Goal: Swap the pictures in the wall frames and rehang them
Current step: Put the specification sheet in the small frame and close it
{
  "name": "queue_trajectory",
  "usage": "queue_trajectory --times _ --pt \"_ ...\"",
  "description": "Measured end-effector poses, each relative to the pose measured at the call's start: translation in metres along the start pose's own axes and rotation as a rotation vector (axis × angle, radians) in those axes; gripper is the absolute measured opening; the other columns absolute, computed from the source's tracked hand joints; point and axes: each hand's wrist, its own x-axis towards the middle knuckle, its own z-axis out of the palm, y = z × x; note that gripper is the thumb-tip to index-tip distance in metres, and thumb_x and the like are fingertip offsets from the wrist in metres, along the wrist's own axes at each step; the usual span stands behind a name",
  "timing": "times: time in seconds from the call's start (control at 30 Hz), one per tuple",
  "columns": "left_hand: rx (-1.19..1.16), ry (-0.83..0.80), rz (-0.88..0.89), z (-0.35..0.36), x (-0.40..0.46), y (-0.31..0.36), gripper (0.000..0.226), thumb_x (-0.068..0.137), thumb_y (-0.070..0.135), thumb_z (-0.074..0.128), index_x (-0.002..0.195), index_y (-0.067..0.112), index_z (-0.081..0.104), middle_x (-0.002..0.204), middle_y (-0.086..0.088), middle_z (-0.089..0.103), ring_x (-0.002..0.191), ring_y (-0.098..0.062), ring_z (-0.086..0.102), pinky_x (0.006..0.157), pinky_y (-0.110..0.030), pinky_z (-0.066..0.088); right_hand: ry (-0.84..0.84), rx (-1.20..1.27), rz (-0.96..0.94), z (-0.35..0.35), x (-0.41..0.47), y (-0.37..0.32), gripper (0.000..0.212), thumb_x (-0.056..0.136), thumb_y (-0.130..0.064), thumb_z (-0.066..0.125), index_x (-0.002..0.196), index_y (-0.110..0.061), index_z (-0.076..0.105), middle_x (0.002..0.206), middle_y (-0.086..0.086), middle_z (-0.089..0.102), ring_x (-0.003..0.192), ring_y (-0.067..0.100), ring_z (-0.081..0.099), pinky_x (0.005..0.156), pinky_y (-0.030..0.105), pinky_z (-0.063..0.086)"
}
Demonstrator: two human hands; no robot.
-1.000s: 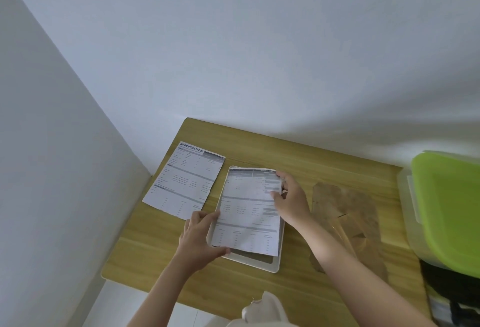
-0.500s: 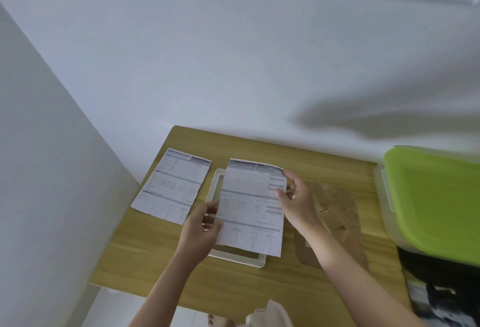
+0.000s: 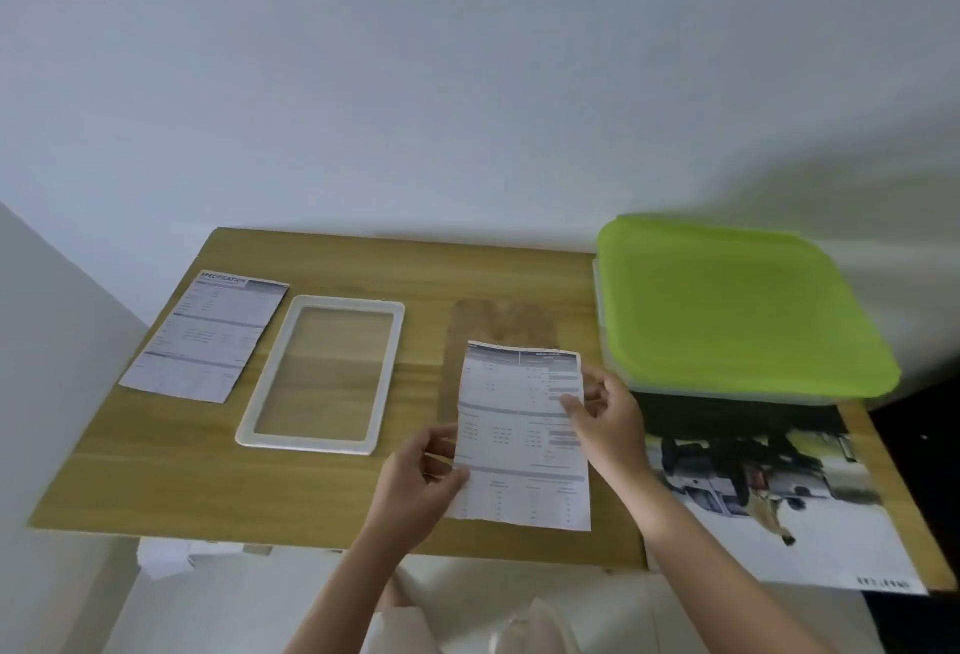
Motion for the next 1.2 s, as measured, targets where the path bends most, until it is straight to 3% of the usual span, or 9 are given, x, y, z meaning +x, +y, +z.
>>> queue_trajectory --times 0.17,0.3,0.47,0.57,0.63,0.73,0.83,0.97,1.2 --pt "-0.020 -0.030 -0.019 0.076 -0.036 0.004 0.036 0.077 0.001 0.068 0.105 0.023 0.060 0.083 0.000 0.065 0.060 -0.001 0.059 0.059 -0.019 0.053 0.035 -0.037 -0.001 -0.067 -0.019 0.047 0.035 0.084 -0.015 0.068 0.118 -0.014 0.057 0.085 0.010 0.066 0.073 0.026 0.063 0.065 0.039 0.053" --pt "0.017 -0.064 0.012 0.127 -0.051 0.005 0.036 0.078 0.002 0.068 0.101 0.028 0.059 0.082 0.002 0.065 0.060 0.000 0.057 0.062 -0.018 0.052 0.066 -0.049 0.007 -0.112 -0.029 0.073 0.034 0.084 -0.011 0.067 0.117 -0.012 0.058 0.082 0.001 0.067 0.072 0.022 0.065 0.064 0.040 0.056" --pt "0.040 -0.117 0.002 0.172 -0.055 0.008 0.036 0.078 0.003 0.067 0.110 0.018 0.060 0.085 0.000 0.064 0.065 -0.005 0.056 0.067 -0.019 0.053 0.069 -0.071 0.023 -0.154 -0.030 0.092 0.035 0.084 -0.010 0.067 0.116 -0.015 0.057 0.087 -0.004 0.066 0.074 0.012 0.063 0.061 0.023 0.050" --pt "0.077 -0.123 -0.001 0.191 -0.047 0.014 0.036 0.078 0.006 0.067 0.111 0.019 0.059 0.088 0.004 0.063 0.065 -0.004 0.056 0.068 -0.018 0.053 0.056 -0.107 0.033 -0.170 -0.021 0.104 0.039 0.080 -0.013 0.071 0.116 -0.019 0.057 0.094 0.000 0.066 0.082 0.017 0.063 0.070 0.033 0.055" --pt "0.101 -0.132 -0.005 0.200 -0.041 0.020 0.036 0.079 0.007 0.067 0.112 0.020 0.059 0.089 0.005 0.062 0.068 -0.006 0.056 0.071 -0.024 0.057 0.043 -0.135 0.036 -0.178 -0.014 0.109 0.041 0.077 -0.014 0.073 0.114 -0.024 0.057 0.099 0.004 0.064 0.085 0.020 0.062 0.076 0.039 0.055" --pt "0.140 -0.132 -0.003 0.209 -0.034 0.026 0.035 0.079 0.006 0.065 0.111 0.018 0.059 0.090 0.006 0.060 0.072 -0.009 0.056 0.074 -0.035 0.059 0.018 -0.176 0.041 -0.184 -0.004 0.110 0.045 0.076 -0.013 0.073 0.116 -0.024 0.055 0.105 0.007 0.058 0.083 0.018 0.058 0.073 0.032 0.048" --pt "0.225 -0.124 0.019 0.214 -0.026 0.023 0.033 0.080 0.006 0.064 0.111 0.017 0.059 0.095 0.005 0.060 0.076 -0.007 0.056 0.075 -0.027 0.057 -0.016 -0.243 0.063 -0.183 0.003 0.109 0.048 0.080 -0.012 0.071 0.124 -0.018 0.053 0.108 0.006 0.048 0.083 0.016 0.053 0.075 0.027 0.040" --pt "0.333 -0.097 0.065 0.218 -0.018 0.017 0.040 0.079 0.009 0.065 0.118 0.014 0.057 0.106 0.001 0.055 0.077 -0.002 0.053 0.068 -0.007 0.044 -0.041 -0.313 0.084 -0.178 0.008 0.114 0.053 0.083 -0.018 0.069 0.131 -0.016 0.048 0.110 0.005 0.043 0.091 0.020 0.053 0.079 0.030 0.043" --pt "0.406 -0.090 0.086 0.220 -0.008 0.011 0.042 0.077 0.012 0.066 0.118 0.016 0.058 0.103 0.003 0.052 0.072 -0.003 0.050 0.067 -0.007 0.041 -0.017 -0.409 0.124 -0.174 0.015 0.120 0.055 0.085 -0.035 0.065 0.135 -0.022 0.046 0.121 0.007 0.042 0.105 0.025 0.053 0.081 0.038 0.050"
